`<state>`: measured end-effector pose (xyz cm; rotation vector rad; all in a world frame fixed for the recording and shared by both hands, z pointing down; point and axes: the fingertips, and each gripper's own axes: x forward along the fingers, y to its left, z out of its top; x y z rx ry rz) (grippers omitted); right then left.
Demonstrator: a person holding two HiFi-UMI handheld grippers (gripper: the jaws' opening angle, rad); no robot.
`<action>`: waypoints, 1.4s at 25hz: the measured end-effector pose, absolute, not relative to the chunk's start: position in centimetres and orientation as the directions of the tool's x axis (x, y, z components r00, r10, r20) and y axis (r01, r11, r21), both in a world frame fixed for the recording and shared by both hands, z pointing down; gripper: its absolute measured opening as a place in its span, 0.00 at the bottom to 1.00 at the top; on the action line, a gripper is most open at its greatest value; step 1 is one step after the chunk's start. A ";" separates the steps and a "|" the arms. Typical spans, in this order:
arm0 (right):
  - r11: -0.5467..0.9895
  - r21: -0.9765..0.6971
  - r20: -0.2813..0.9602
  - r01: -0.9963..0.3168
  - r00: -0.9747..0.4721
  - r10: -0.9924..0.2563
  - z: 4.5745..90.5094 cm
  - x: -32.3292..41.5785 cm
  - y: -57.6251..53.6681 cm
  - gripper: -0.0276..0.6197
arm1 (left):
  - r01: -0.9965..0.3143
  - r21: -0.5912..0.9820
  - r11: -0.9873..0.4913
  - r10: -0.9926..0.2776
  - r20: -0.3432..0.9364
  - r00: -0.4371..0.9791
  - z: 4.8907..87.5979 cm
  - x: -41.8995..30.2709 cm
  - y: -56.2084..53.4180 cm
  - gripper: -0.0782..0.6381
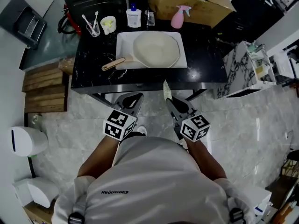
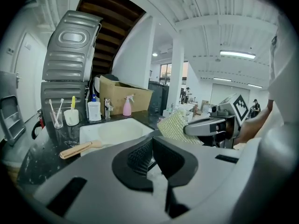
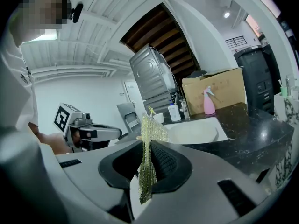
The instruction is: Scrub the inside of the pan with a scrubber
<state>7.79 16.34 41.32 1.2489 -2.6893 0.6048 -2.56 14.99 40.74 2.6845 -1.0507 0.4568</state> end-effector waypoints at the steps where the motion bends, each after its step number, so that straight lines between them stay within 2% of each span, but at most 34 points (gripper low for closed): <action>1: 0.578 -0.306 0.267 -0.757 -0.650 -0.711 41.3 7.5 15.5 0.14 | -0.686 0.090 -0.722 -0.618 0.363 0.698 40.7 -2.9 14.2 0.13; 18: 0.535 -0.314 0.300 -0.784 -0.617 -0.728 42.4 6.6 8.6 0.14 | -0.657 0.109 -0.746 -0.577 0.387 0.719 42.4 -3.8 6.5 0.13; 25: 0.565 -0.325 0.298 -0.759 -0.649 -0.700 42.6 7.8 3.9 0.14 | -0.688 0.093 -0.720 -0.599 0.419 0.683 43.1 -2.7 3.1 0.13; 35: 0.642 -0.313 0.288 -0.700 -0.714 -0.638 41.5 10.8 -4.5 0.14 | -0.759 0.071 -0.647 -0.681 0.396 0.617 41.5 0.1 -4.8 0.13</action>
